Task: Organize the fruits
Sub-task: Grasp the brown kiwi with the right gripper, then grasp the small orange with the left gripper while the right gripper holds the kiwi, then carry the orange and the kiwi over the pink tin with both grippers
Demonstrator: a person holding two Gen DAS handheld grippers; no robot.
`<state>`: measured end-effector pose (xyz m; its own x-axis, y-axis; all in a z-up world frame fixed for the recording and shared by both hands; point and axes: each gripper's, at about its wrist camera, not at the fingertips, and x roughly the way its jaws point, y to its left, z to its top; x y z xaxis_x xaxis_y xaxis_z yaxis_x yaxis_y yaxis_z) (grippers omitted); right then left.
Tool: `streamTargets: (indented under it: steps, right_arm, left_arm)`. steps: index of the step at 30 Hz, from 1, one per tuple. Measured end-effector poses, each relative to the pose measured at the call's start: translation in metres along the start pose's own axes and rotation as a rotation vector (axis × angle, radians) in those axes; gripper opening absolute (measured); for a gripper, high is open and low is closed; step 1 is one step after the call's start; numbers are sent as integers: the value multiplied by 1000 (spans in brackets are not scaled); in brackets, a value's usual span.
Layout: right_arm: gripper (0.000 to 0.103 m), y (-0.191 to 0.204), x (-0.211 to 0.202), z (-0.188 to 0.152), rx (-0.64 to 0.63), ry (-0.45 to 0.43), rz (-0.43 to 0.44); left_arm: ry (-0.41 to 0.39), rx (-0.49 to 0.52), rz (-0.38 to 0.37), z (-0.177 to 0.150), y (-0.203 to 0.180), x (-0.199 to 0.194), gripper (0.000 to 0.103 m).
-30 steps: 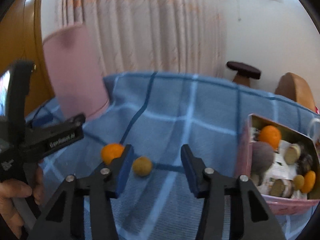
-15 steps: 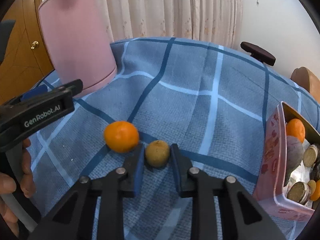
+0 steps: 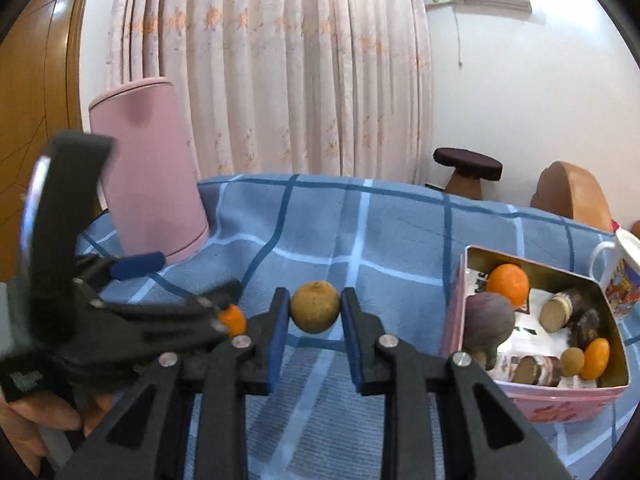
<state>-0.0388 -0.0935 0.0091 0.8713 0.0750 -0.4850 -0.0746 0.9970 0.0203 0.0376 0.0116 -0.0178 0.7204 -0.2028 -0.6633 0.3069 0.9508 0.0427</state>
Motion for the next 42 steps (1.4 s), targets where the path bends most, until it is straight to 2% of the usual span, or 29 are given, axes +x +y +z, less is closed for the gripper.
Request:
streamTargets:
  steps: [2, 4, 6, 9, 11, 14, 18, 20, 25, 30, 42]
  right_arm:
    - [29, -2, 1, 1, 10, 9, 5]
    - [29, -4, 2, 2, 22, 23, 11]
    - [29, -6, 2, 1, 29, 31, 14]
    - [29, -9, 5, 1, 37, 47, 19]
    - [29, -9, 5, 1, 41, 49, 19]
    - [29, -10, 6, 0, 43, 50, 20]
    - [29, -10, 7, 0, 44, 42, 17]
    - [29, -10, 6, 0, 43, 27, 14]
    - [29, -6, -3, 1, 18, -41, -6]
    - [29, 0, -11, 0, -13, -95, -17]
    - [29, 18, -21, -2, -63, -141, 4]
  left_arm:
    - [49, -12, -32, 0, -1, 9, 85]
    - [107, -73, -74, -1, 8, 20, 85]
    - [155, -117, -80, -3, 14, 29, 85]
    - [146, -99, -90, -3, 11, 26, 73]
    - [139, -77, -122, -4, 6, 23, 54]
    - [139, -49, -131, -6, 0, 20, 47]
    - [134, -73, -147, -8, 5, 17, 45]
    - [115, -104, -125, -8, 11, 14, 45]
    - [-24, -167, -52, -5, 21, -9, 45]
    - [-137, -151, 50, -1, 18, -27, 45]
    - [-171, -129, 101, -3, 15, -33, 45]
